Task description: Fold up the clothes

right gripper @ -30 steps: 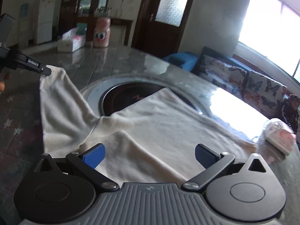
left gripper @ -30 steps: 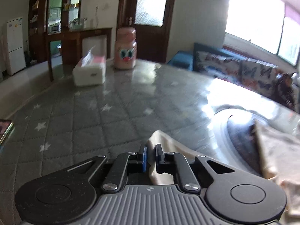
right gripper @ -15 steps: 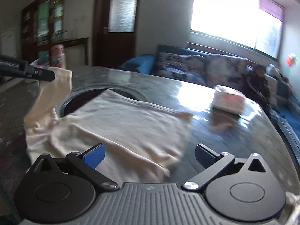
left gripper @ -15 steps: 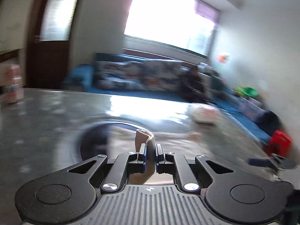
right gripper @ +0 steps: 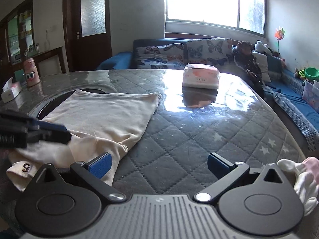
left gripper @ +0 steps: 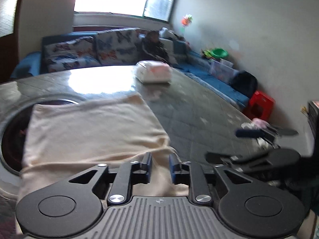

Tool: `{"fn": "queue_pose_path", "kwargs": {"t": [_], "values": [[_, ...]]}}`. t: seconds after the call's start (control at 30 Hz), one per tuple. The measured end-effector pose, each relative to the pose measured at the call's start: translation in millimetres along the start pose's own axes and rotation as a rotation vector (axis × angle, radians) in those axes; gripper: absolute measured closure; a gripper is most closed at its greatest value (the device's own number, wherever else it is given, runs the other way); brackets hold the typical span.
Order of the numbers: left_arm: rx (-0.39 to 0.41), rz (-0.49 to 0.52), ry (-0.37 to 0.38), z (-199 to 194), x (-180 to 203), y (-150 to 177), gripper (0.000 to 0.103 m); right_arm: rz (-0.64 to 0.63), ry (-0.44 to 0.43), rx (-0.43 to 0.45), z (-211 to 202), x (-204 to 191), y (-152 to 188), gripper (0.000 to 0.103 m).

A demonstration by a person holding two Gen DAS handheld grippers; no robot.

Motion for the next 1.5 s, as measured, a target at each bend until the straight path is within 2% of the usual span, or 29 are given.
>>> {"fn": "queue_pose_path", "kwargs": {"t": [0.07, 0.2, 0.4, 0.57, 0.63, 0.73, 0.8, 0.93, 1.03, 1.23, 1.37, 1.5], "values": [[0.003, 0.020, 0.001, -6, 1, 3, 0.053, 0.001, -0.003, -0.002, 1, -2, 0, 0.000], [0.019, 0.032, -0.019, -23, -12, 8, 0.052, -0.021, -0.026, 0.000, 3, -14, -3, 0.000], [-0.017, -0.047, -0.145, -46, -71, 34, 0.054, -0.109, -0.053, -0.003, 18, -46, -7, 0.000], [-0.061, -0.108, -0.195, -58, -103, 60, 0.058, -0.151, -0.047, -0.031, 44, -68, -9, 0.000], [-0.079, -0.124, -0.192, -61, -109, 70, 0.058, -0.167, -0.040, -0.039, 54, -74, -9, 0.000], [-0.104, -0.119, -0.190, -63, -112, 82, 0.065, -0.198, -0.020, -0.055, 68, -81, -6, 0.000], [-0.108, -0.105, -0.192, -67, -114, 85, 0.065, -0.214, -0.004, -0.075, 78, -82, -3, 0.000], [-0.127, -0.119, -0.198, -72, -124, 82, 0.065, -0.225, -0.003, -0.086, 82, -82, -1, 0.000], [-0.087, -0.113, -0.190, -72, -127, 65, 0.065, -0.233, -0.004, -0.076, 78, -83, -3, 0.000], [-0.057, -0.112, -0.099, -34, -124, 34, 0.072, -0.231, -0.010, -0.051, 76, -90, -11, 0.000], [-0.095, -0.100, -0.093, -8, -124, 35, 0.082, -0.244, 0.006, -0.073, 84, -90, -7, 0.000], [-0.100, -0.107, -0.098, -9, -127, 39, 0.084, -0.237, 0.005, -0.079, 81, -84, -7, 0.000]]}}
Point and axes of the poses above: each gripper's, at about its wrist camera, not at the fingertips, and z roughly the way its jaws point, x to its right, y to its underside, the point moved 4 cm from there along z, roughly the way its jaws point, and after that the axes turned 13 degrees about z, right-handed, at the moved point
